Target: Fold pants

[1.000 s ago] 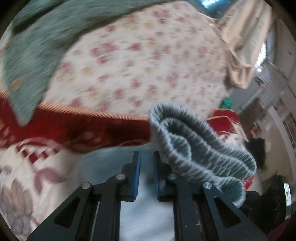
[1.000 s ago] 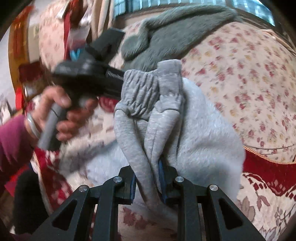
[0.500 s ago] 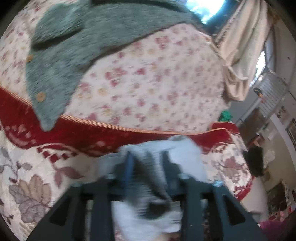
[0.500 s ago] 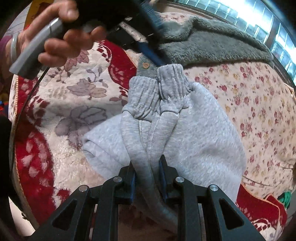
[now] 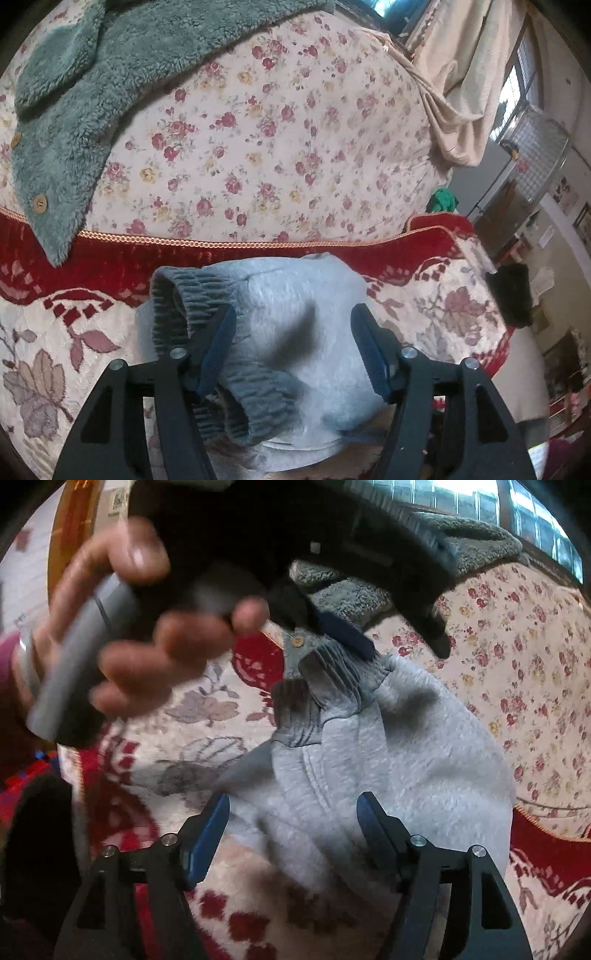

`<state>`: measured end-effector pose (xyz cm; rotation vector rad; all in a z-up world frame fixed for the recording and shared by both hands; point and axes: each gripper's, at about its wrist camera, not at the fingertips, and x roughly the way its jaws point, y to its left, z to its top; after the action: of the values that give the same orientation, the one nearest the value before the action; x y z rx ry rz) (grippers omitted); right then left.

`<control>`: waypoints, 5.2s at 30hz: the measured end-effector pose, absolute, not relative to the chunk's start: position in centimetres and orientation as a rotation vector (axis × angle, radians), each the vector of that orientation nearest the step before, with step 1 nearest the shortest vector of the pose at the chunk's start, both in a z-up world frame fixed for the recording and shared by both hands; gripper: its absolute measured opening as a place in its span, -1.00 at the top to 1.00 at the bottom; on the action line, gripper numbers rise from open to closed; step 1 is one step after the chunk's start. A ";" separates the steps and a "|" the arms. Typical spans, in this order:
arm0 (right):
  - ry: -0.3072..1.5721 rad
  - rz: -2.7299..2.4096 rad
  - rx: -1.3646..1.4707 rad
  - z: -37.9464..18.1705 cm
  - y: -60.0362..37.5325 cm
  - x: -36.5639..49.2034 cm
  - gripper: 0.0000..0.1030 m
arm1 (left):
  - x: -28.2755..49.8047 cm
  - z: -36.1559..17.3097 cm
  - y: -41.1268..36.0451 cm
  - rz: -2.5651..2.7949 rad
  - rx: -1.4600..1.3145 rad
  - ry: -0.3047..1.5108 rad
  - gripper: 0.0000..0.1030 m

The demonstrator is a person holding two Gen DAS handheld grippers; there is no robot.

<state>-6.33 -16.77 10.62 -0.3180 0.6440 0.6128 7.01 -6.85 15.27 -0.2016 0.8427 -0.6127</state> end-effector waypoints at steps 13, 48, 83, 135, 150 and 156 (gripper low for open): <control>0.632 0.433 -0.159 14.2 -24.4 -5.8 -0.50 | 4.7 13.9 -9.3 -0.397 0.019 0.781 -0.27; 0.778 0.385 -0.013 7.5 -22.4 8.6 -0.59 | 4.4 4.8 -2.3 -0.295 -0.254 0.937 -0.73; 0.779 0.314 0.192 11.7 -31.0 0.7 -0.85 | 1.3 13.1 -8.7 -0.208 -0.076 0.751 -0.76; 0.950 0.586 0.705 9.1 -42.0 2.5 -0.26 | 4.8 8.8 -9.4 -0.620 -0.525 1.016 -0.28; 0.970 0.410 0.727 7.0 -54.1 -2.8 -0.27 | 3.2 5.1 -21.6 -0.677 -0.475 1.108 -0.29; 0.997 0.430 0.763 4.6 -55.2 -2.5 -0.30 | 2.3 4.5 -22.6 -0.647 -0.420 1.087 -0.30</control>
<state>-2.55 -55.17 4.61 0.7627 0.9970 0.4297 2.32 -22.62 4.52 -0.4195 1.0875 -0.6470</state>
